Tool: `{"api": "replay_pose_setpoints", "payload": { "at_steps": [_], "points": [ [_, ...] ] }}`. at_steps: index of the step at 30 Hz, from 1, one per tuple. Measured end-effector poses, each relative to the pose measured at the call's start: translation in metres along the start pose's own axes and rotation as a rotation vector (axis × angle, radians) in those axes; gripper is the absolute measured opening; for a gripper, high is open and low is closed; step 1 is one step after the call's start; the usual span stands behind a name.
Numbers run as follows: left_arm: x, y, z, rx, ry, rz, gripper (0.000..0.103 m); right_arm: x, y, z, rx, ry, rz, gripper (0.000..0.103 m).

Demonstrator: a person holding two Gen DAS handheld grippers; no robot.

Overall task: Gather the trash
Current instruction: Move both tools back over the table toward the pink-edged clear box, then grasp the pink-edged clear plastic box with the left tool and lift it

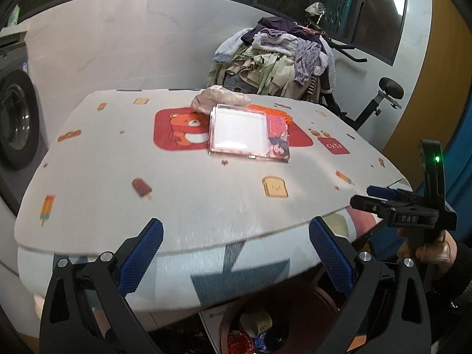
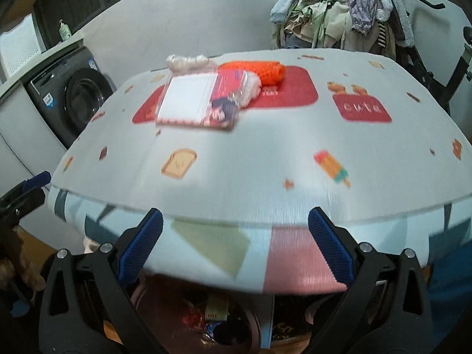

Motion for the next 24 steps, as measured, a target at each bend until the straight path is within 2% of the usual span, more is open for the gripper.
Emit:
{"api": "replay_pose_setpoints", "payload": {
  "at_steps": [6,7,8,10,11,13,16,20,24],
  "points": [
    [0.026,-0.004,-0.029,0.016,-0.028,0.025,0.097,0.018,-0.001,-0.034,-0.014,0.005,-0.007,0.097],
    [0.032,-0.006,-0.034,0.015,-0.034,0.03,0.097,0.022,-0.002,-0.043,-0.026,0.01,-0.014,0.094],
    [0.037,-0.008,-0.039,0.013,-0.039,0.034,0.097,0.022,-0.002,-0.043,-0.026,0.01,-0.014,0.089],
    [0.049,-0.013,-0.049,0.005,-0.05,0.046,0.097,0.03,-0.006,-0.052,-0.059,0.002,-0.018,0.066],
    [0.054,-0.015,-0.053,0.002,-0.055,0.05,0.097,0.036,-0.008,-0.056,-0.075,-0.01,-0.016,0.06],
    [0.068,-0.021,-0.063,-0.007,-0.066,0.06,0.097,0.048,-0.01,-0.065,-0.099,-0.028,-0.021,0.039],
    [0.091,-0.03,-0.078,-0.038,-0.083,0.084,0.097,0.073,-0.018,-0.085,-0.135,-0.04,-0.019,0.026],
    [0.128,-0.046,-0.096,-0.117,-0.115,0.136,0.097,0.092,-0.023,-0.101,-0.141,-0.039,-0.008,0.024],
    [0.161,-0.054,-0.111,-0.171,-0.139,0.191,0.097,0.123,-0.022,-0.115,-0.118,-0.087,0.018,0.019]
  ]
}}
Point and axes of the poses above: each gripper's, at about its wrist camera, not at the fingertips, and x roughly the way its jaws point, y to its right, z to its underside, the point moved 6 cm from there along x, roughly the way its jaws point, and after that the axes turned 2 degrees about -y, right-handed, at the moved point
